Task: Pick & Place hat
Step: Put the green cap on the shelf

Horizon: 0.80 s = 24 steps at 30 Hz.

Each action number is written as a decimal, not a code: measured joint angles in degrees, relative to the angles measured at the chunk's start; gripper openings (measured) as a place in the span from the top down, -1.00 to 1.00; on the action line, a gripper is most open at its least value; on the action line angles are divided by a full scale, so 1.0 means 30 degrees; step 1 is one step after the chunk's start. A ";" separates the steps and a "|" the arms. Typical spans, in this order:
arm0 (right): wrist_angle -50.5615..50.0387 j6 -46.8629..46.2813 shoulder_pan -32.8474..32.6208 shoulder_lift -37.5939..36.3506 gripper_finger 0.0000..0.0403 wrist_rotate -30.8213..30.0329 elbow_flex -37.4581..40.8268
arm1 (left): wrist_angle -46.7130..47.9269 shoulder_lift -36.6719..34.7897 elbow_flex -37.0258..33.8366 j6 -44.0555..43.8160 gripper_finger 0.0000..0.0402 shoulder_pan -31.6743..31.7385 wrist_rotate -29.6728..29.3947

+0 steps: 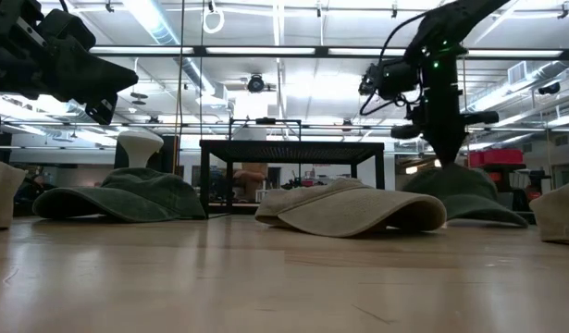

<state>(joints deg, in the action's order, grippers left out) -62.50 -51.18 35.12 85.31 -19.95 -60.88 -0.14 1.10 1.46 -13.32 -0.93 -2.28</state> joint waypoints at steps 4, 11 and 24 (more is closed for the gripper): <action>-0.0114 -0.0216 -0.0039 -0.1200 1.00 0.0003 0.0000 | 0.0002 0.0000 -0.0001 -0.0002 0.80 0.0002 -0.0002; -0.0112 -0.0271 -0.0032 -0.3276 1.00 -0.0022 0.0000 | 0.0007 0.0000 0.0002 -0.0004 0.80 0.0004 -0.0004; -0.0094 -0.0479 -0.0032 -0.6244 1.00 -0.0098 -0.0312 | 0.0007 -0.0007 -0.0001 0.0000 0.80 0.0000 0.0000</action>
<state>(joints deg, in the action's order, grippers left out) -62.78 -52.62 35.03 66.58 -20.25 -61.82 -0.12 1.08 1.45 -13.32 -0.93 -2.28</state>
